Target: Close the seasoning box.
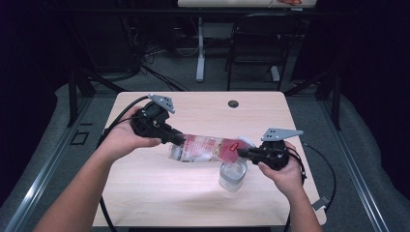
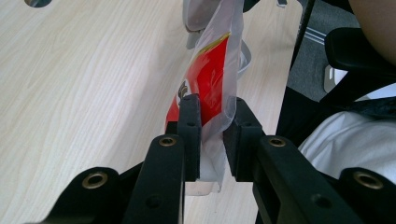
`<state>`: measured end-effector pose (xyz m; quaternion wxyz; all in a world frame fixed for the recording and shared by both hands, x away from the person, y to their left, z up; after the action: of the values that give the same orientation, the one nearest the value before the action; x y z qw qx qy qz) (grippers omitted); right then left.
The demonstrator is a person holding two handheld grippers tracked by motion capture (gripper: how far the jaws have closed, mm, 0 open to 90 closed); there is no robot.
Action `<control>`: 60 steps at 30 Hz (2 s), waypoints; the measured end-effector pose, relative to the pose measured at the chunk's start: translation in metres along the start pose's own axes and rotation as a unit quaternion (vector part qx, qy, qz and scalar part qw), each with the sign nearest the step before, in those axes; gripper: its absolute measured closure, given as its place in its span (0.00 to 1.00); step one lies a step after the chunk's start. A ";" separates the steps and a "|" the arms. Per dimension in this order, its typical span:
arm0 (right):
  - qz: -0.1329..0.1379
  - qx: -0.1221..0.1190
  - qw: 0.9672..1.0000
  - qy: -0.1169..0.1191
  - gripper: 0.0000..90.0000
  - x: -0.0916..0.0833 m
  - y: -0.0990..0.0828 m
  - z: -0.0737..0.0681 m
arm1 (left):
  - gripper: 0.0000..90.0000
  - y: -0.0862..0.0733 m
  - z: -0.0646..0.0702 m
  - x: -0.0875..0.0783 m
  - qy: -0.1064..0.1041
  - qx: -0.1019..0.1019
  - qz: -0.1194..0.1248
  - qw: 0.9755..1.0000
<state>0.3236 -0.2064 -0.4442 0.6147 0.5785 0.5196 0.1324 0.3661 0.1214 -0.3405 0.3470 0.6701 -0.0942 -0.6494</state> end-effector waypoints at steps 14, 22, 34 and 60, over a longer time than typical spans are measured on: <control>0.000 -0.001 1.000 0.000 0.99 0.000 0.000 0.000 | 0.87 0.000 -0.001 0.000 0.001 -0.002 0.000 1.000; 0.000 -0.001 1.000 0.000 0.99 0.001 0.000 0.000 | 0.87 0.001 0.000 0.000 0.005 0.000 -0.004 1.000; -0.001 -0.001 1.000 -0.001 0.98 0.002 0.000 -0.001 | 0.87 0.001 0.000 0.000 0.000 -0.001 0.000 1.000; -0.005 -0.002 1.000 -0.003 0.98 0.003 -0.001 0.000 | 0.87 0.004 0.000 0.000 -0.002 -0.001 0.000 1.000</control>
<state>0.3241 -0.2047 -0.4467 0.6184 0.5751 0.5198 0.1289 0.3671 0.1185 -0.3386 0.3478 0.6684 -0.0946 -0.6507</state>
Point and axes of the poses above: each handheld gripper's, and its own axes: x roughly forward along the jaws, y roughly out of its top, z roughly to its right, the point moved 1 cm from there along x, roughly forward along the jaws, and after that the axes turned 4 degrees about y, right-handed, at the moved point
